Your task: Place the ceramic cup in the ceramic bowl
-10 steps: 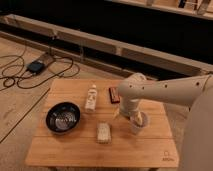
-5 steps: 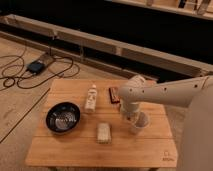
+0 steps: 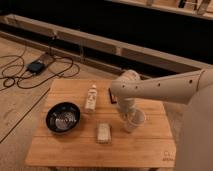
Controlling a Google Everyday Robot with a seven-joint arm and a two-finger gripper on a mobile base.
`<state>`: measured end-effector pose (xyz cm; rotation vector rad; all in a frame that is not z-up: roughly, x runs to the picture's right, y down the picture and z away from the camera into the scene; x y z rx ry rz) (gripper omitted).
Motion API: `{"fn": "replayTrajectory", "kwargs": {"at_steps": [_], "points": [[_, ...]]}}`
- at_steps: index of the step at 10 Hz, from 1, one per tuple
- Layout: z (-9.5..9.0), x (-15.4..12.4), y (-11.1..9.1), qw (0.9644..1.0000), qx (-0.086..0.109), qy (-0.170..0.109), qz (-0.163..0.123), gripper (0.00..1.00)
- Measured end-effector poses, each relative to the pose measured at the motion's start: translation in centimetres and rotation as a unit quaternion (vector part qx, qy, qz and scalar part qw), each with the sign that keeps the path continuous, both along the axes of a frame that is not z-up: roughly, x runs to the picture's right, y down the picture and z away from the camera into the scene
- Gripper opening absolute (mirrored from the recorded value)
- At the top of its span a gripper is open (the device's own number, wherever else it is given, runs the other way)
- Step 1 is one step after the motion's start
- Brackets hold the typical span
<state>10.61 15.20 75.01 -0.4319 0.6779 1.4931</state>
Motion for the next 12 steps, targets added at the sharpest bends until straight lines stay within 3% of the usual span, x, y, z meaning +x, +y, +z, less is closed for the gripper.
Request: {"fn": "replayTrajectory", "kwargs": {"at_steps": [2,3,4,6,9,10,11,12], "points": [[-0.8,-2.8,-2.1,0.9986,0.013,-0.021,-0.046,0.0],[-1.2,-5.3,-3.2,0.996,0.021,-0.042,-0.076,0.0],[-1.5,-7.4,-3.8,0.993,0.026,-0.061,-0.098,0.0],[-2.9,-12.6,-5.2,0.9832,0.037,-0.108,-0.143,0.0],[-3.9,-19.7,-6.2,0.9624,0.048,-0.176,-0.202,0.0],[-3.9,-21.7,-6.3,0.9539,0.052,-0.196,-0.222,0.0],[-4.0,-24.3,-6.2,0.9421,0.055,-0.222,-0.246,0.0],[-4.0,-26.2,-5.8,0.9333,0.055,-0.239,-0.262,0.0]]}}
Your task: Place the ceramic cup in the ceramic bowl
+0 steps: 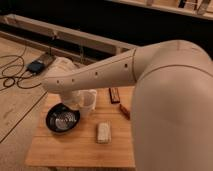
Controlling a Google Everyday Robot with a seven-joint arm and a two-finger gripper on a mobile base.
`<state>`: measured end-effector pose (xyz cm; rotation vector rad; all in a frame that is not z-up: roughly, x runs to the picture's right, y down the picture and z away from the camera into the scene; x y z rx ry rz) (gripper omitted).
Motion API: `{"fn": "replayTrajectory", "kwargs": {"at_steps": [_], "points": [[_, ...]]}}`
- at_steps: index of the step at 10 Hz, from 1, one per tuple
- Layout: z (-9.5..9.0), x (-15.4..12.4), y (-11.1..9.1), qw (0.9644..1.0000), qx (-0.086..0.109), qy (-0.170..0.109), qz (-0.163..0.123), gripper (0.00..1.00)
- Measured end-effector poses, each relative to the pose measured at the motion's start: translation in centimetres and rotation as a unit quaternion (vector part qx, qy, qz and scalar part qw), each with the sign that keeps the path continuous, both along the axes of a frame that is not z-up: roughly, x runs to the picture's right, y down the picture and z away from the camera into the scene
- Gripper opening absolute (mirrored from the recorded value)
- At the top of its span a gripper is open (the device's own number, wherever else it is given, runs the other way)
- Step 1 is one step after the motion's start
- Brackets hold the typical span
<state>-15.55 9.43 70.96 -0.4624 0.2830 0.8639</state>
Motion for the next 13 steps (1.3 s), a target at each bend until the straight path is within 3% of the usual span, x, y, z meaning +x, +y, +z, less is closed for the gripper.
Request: {"fn": "replayTrajectory", "kwargs": {"at_steps": [3,6,11,13], "points": [[0.8,-4.3,2.1,0.9973,-0.009,-0.045,-0.057,0.0],[2.0,-6.6,4.1,0.9919,-0.016,-0.072,-0.104,0.02],[3.7,-8.8,5.0,0.9827,0.012,-0.097,-0.157,0.53],[3.9,-9.3,5.1,0.9809,0.021,-0.101,-0.164,0.71]]}}
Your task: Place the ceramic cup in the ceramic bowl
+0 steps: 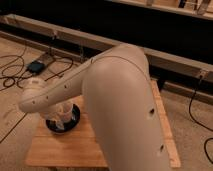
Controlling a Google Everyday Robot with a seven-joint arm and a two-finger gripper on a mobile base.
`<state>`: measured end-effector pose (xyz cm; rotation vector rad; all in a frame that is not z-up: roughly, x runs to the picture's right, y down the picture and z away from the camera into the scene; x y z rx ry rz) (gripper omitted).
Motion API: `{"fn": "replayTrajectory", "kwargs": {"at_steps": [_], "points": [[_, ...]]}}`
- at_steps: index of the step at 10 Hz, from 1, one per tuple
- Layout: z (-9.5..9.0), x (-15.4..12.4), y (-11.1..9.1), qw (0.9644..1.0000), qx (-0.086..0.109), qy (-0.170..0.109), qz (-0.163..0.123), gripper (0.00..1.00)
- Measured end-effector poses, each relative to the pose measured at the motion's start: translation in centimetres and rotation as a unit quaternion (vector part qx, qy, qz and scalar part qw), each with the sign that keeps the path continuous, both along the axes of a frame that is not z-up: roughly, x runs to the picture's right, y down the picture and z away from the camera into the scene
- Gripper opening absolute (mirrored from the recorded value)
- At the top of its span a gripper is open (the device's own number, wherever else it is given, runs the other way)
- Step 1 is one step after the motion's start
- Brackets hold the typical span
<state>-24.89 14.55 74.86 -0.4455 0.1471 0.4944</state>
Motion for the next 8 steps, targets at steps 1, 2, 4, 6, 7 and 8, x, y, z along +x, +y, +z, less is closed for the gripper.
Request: {"fn": "replayTrajectory", "kwargs": {"at_steps": [1,2,4,6,7,8], "points": [[0.1,-0.2,0.1,1.0,0.003,-0.002,-0.003,0.78],[0.2,-0.4,0.3,1.0,0.005,-0.003,-0.006,0.8],[0.5,-0.5,0.8,0.9999,0.007,-0.002,-0.011,0.8],[0.9,-0.3,1.2,0.9999,0.009,0.003,-0.012,0.8],[1.1,-0.1,1.3,0.9999,0.008,0.006,-0.009,0.8],[1.2,0.4,1.1,0.9999,0.008,0.011,-0.001,0.8]]}}
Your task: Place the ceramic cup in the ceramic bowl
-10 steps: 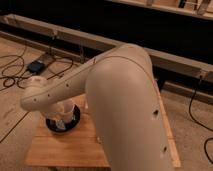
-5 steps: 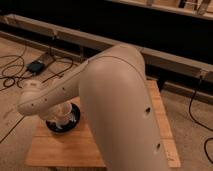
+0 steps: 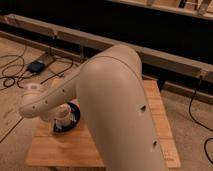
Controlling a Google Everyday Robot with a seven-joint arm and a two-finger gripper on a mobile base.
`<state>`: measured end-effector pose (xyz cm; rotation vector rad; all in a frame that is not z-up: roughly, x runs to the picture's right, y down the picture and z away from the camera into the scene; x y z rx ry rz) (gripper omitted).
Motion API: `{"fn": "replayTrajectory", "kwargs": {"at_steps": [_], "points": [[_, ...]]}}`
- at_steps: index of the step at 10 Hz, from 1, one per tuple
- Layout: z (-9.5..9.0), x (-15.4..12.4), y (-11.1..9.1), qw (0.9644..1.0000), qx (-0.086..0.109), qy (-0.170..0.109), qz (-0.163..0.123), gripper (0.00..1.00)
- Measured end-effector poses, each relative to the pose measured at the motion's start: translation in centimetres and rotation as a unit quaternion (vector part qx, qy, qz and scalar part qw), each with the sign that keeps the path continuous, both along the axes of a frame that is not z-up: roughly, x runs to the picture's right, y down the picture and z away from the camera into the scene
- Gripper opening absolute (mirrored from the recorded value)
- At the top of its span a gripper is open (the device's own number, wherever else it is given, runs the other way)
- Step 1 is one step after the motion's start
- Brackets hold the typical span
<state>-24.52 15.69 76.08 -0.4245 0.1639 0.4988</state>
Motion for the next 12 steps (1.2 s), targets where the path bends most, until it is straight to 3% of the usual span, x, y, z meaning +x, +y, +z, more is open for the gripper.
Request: {"fn": "replayTrajectory", "kwargs": {"at_steps": [7,9,12], "points": [[-0.1,0.3,-0.3,1.0,0.001,0.003,0.004,0.8],[-1.2,1.1,-1.7,0.9998,0.013,0.012,0.008,0.8],[-3.2,3.4,-2.7,0.9982,0.017,0.037,0.044,0.8]]}}
